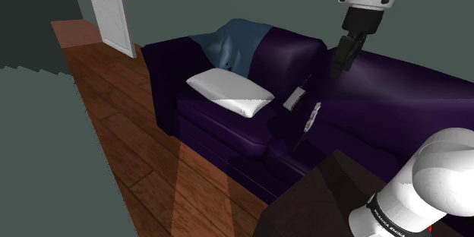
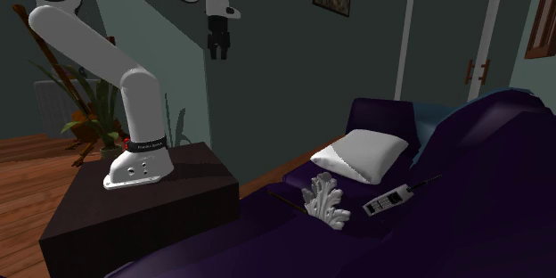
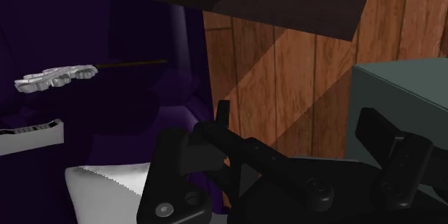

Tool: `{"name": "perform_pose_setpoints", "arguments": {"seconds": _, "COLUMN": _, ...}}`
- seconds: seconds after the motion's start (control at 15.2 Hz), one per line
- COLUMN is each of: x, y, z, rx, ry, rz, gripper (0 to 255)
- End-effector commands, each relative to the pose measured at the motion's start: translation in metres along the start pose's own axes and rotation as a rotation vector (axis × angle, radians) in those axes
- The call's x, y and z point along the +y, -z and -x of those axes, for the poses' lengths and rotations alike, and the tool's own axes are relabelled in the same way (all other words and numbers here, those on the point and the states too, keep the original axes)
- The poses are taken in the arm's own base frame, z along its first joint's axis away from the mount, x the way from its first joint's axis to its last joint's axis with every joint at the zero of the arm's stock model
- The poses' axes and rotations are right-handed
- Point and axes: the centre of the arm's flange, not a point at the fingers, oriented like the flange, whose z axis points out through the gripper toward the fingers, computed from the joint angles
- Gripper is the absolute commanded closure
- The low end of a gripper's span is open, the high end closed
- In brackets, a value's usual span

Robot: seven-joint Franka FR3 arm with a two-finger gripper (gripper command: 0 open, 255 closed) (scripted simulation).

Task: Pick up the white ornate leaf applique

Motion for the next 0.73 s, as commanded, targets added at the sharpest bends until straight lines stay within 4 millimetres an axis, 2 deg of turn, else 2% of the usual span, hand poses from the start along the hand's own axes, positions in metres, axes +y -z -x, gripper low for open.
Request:
{"name": "perform_pose_setpoints", "arguments": {"seconds": 0.0, "x": 0.000, "y": 0.000, "z": 0.000, "rx": 0.000, "ry": 0.000, "rz": 0.000, "gripper": 0}}
{"name": "perform_pose_setpoints", "arguments": {"seconds": 0.66, "x": 0.100, "y": -0.078, "z": -0.011, "rx": -0.042, "ry": 0.153, "rz": 0.043, "gripper": 0}}
